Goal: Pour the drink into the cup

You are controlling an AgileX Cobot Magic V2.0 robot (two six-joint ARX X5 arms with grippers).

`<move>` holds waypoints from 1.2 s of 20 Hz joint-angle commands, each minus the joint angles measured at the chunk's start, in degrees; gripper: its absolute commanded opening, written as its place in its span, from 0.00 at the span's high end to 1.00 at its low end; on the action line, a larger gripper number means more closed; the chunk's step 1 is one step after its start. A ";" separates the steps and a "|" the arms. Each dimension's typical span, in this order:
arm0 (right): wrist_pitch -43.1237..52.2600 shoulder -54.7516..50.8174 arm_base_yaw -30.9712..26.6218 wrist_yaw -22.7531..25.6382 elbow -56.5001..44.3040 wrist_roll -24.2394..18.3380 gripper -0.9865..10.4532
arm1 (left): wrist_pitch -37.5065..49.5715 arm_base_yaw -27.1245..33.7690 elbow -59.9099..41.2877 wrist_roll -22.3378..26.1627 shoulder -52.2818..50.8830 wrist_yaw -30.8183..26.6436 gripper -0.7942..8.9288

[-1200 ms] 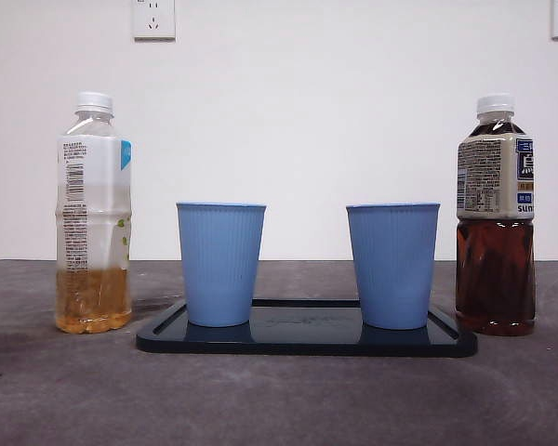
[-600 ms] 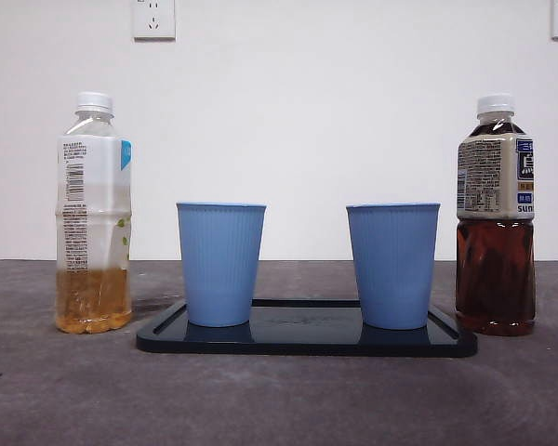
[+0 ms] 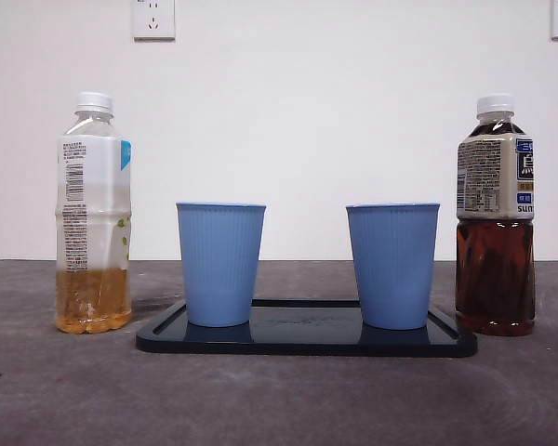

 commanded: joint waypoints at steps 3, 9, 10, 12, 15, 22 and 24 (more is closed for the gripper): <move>0.61 0.09 0.31 0.20 0.63 0.63 0.91 | -4.13 1.46 -1.18 1.88 -1.42 6.01 0.91; 0.61 0.09 0.31 0.20 0.63 0.63 0.91 | -4.31 2.01 -1.18 0.33 -1.40 10.34 0.91; 0.61 0.09 0.31 0.20 0.63 0.63 0.91 | -4.31 2.01 -1.18 -0.15 -1.40 10.34 0.91; 0.61 0.09 0.31 0.20 0.63 0.63 0.91 | -4.28 2.01 -1.18 -0.15 -1.40 10.34 0.91; 0.61 0.09 0.31 0.20 0.63 0.63 0.91 | -4.28 2.01 -1.18 -0.15 -1.40 10.34 0.91; 0.61 0.09 0.31 0.20 0.63 0.63 0.91 | -4.28 2.01 -1.18 -0.15 -1.40 10.34 0.91; 0.55 0.09 0.31 0.24 0.63 -0.09 0.91 | -4.28 2.01 -1.18 -0.15 -1.40 10.34 0.91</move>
